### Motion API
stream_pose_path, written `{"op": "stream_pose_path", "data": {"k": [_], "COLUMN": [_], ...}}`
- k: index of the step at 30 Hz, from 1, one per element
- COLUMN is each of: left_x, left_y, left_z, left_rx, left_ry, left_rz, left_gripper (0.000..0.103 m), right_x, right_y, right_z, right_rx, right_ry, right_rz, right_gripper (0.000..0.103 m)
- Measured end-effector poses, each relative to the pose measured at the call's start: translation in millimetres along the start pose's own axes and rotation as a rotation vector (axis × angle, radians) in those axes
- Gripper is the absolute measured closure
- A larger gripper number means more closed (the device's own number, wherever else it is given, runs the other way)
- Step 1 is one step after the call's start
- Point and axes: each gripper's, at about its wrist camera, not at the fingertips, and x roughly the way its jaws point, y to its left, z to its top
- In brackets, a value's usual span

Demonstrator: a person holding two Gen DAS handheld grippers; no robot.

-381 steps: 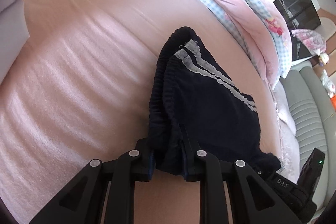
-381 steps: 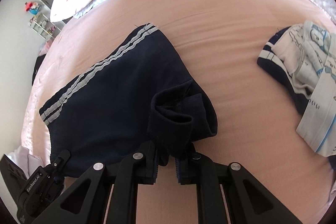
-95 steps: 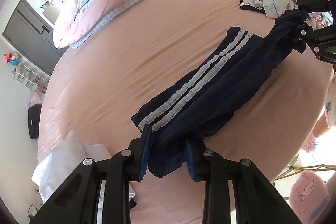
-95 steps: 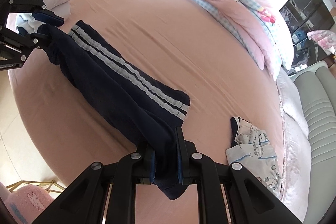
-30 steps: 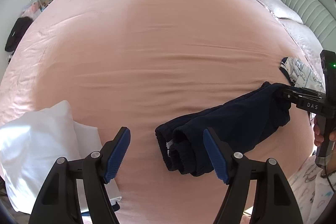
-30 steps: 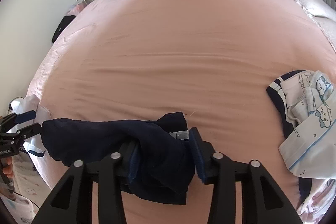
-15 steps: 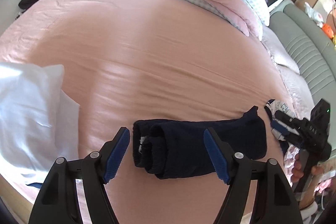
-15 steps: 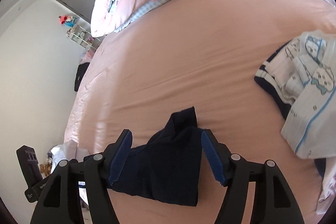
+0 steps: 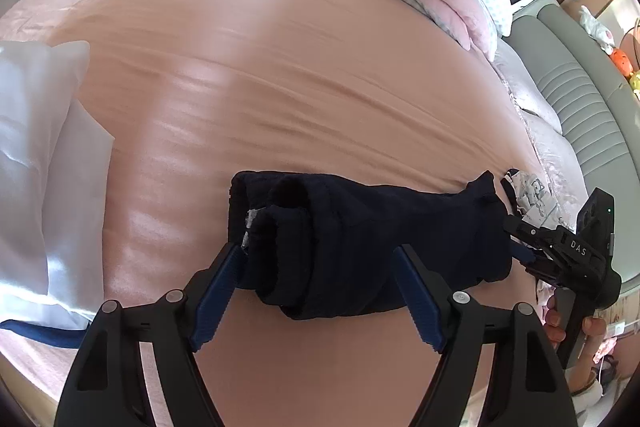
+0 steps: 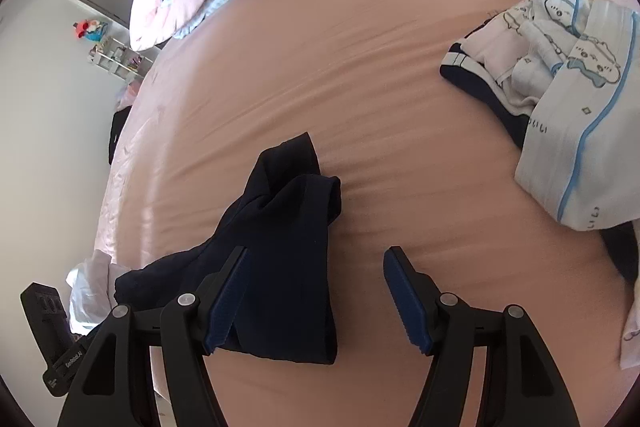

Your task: Fold clothes

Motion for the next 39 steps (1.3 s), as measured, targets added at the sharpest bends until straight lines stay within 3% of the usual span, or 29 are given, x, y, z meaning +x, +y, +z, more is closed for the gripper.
{"op": "stream_pose_path", "data": {"k": [2,5,10,15,16,18,20,21,25,30,33,35,36,39], "left_x": [2,9,12,11,12,13,15,16,20,19,17,15,14,2], "left_y": [5,17,34,45,44,41,37,34,23,19,18,21,23,27], "left_z": [-3,-6,-6,-5,-5,-4,-1,1,7,6,4,4,5,4], "left_rx": [-0.017,-0.091,-0.202,-0.293,-0.292,-0.276,-0.236,-0.21,-0.126,-0.064,-0.057,-0.078,-0.097,-0.135], "left_ry": [0.003,0.008,0.002,-0.012,-0.009,-0.007,0.0,0.001,-0.005,-0.008,-0.005,0.001,0.005,-0.039], "left_rz": [-0.017,-0.063,-0.119,-0.148,-0.135,-0.1,-0.036,-0.008,0.089,0.15,0.143,0.119,0.103,0.049], "left_gripper": [0.027,0.026,0.026,0.027,0.032,0.041,0.051,0.053,0.053,0.052,0.05,0.043,0.033,0.029], "right_x": [7,18,24,30,30,30,30,30,30,31,28,26,23,15], "right_y": [1,-10,-16,2,7,19,31,35,45,47,42,37,36,32], "right_z": [-1,-4,-5,-4,-5,-5,-5,-5,-4,5,11,15,16,11], "right_rx": [0.025,0.15,0.25,0.144,0.112,0.037,-0.049,-0.088,-0.179,-0.251,-0.247,-0.236,-0.227,-0.219], "right_ry": [0.015,0.048,0.022,0.018,0.016,0.009,0.001,-0.007,-0.032,-0.055,-0.079,-0.061,-0.061,-0.064], "right_rz": [0.049,0.202,0.235,0.14,0.111,0.02,-0.095,-0.129,-0.204,-0.248,-0.289,-0.278,-0.267,-0.255], "right_gripper": [0.035,0.035,0.035,0.035,0.036,0.047,0.07,0.071,0.075,0.075,0.075,0.075,0.075,0.074]}}
